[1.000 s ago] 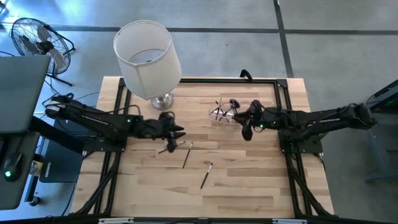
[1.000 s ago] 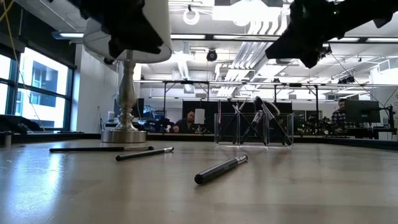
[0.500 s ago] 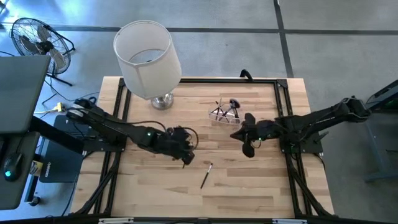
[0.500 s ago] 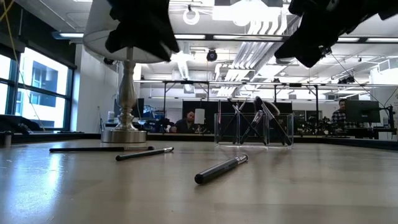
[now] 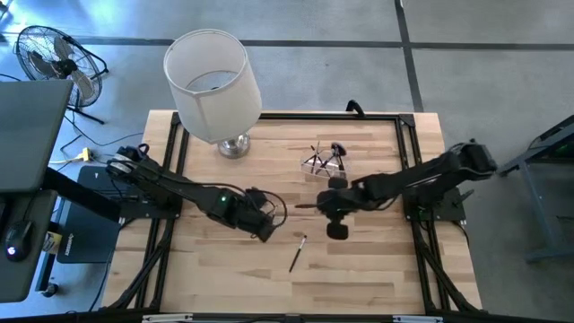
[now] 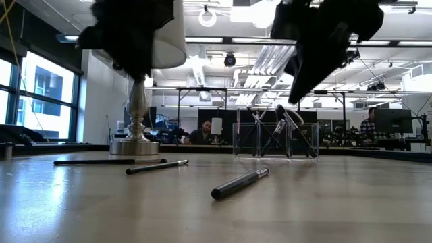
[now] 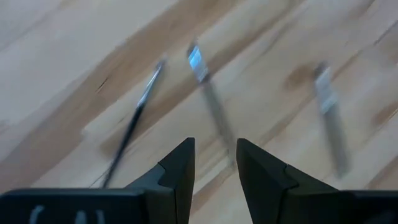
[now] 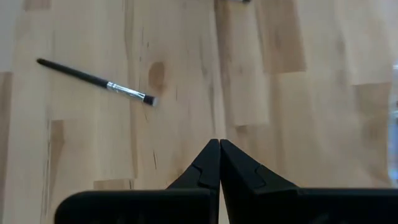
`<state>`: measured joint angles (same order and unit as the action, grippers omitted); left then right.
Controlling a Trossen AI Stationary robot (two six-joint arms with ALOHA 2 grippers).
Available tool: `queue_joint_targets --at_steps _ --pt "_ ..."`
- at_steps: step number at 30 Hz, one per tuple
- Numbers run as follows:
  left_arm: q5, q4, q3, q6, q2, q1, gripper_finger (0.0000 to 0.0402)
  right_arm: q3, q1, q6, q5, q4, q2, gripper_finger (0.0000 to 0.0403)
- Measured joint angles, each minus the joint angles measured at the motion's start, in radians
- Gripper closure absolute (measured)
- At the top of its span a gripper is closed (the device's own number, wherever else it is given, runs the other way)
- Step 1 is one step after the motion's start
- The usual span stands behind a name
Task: Pick & Place Makeup Supplies
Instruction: Put the makeup brush into the transparent organizer
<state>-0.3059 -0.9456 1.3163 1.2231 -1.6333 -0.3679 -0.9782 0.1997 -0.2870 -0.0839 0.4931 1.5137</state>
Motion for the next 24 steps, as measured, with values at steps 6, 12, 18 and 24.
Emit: queue_joint_targets --at_steps 6,12,18,24 --pt "0.036 -0.108 -0.001 -0.107 0.000 -0.015 0.0287 -0.009 -0.001 0.012 0.053 -0.153 0.105 0.0402" --pt "-0.021 -0.105 -0.042 -0.150 0.041 -0.066 0.0287 -0.009 -0.005 0.003 0.100 -0.408 0.179 0.0402" --pt "0.038 0.132 -0.283 -0.165 0.159 -0.086 0.0287 -0.010 -0.033 -0.030 0.071 -0.566 0.257 0.0402" --pt "0.061 0.406 -0.504 -0.147 0.273 -0.083 0.0287 -0.010 -0.054 -0.052 -0.010 -0.725 0.343 0.0403"
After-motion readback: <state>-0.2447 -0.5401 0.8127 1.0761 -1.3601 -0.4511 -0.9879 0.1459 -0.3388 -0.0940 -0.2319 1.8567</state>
